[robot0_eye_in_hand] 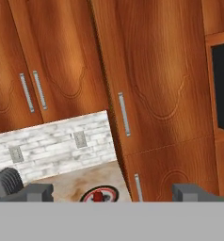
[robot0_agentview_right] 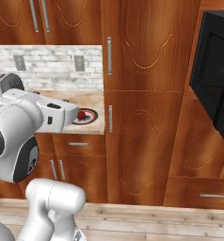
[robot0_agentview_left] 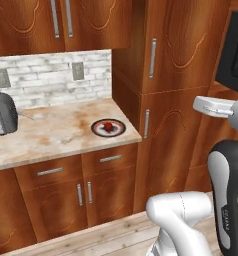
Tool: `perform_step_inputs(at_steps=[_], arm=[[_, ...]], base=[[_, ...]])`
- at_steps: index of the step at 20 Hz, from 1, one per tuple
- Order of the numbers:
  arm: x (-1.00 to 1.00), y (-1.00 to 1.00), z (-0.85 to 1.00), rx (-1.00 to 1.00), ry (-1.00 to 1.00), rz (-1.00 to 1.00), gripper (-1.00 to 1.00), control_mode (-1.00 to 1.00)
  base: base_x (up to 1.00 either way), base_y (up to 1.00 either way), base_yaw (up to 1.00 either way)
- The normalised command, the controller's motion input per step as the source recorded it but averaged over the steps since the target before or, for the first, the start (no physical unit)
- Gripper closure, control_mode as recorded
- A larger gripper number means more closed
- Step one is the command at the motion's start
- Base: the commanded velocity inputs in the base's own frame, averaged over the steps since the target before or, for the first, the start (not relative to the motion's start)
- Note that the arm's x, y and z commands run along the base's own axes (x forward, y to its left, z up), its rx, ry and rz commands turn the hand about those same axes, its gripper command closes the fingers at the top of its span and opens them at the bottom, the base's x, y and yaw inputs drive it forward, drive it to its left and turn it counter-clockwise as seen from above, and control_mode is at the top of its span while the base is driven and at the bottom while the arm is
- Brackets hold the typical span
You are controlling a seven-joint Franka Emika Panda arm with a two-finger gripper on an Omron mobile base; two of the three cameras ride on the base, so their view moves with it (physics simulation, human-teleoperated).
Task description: Pick the bell pepper from the counter and place it in the microwave. Then turn on the microwave.
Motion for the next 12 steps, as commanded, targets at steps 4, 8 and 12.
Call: perform_step_inputs(at_steps=[4, 8, 12], arm=[[0.00, 0.00, 0.00, 0.00, 0.00, 0.00, -1.00, 1.00], [0.00, 0.00, 0.00, 0.00, 0.00, 0.00, -1.00, 1.00], [0.00, 0.00, 0.00, 0.00, 0.00, 0.00, -1.00, 1.00]], base=[[0.45, 0.36, 0.00], [0.48, 0.29, 0.00], [0.44, 0.33, 0.00]])
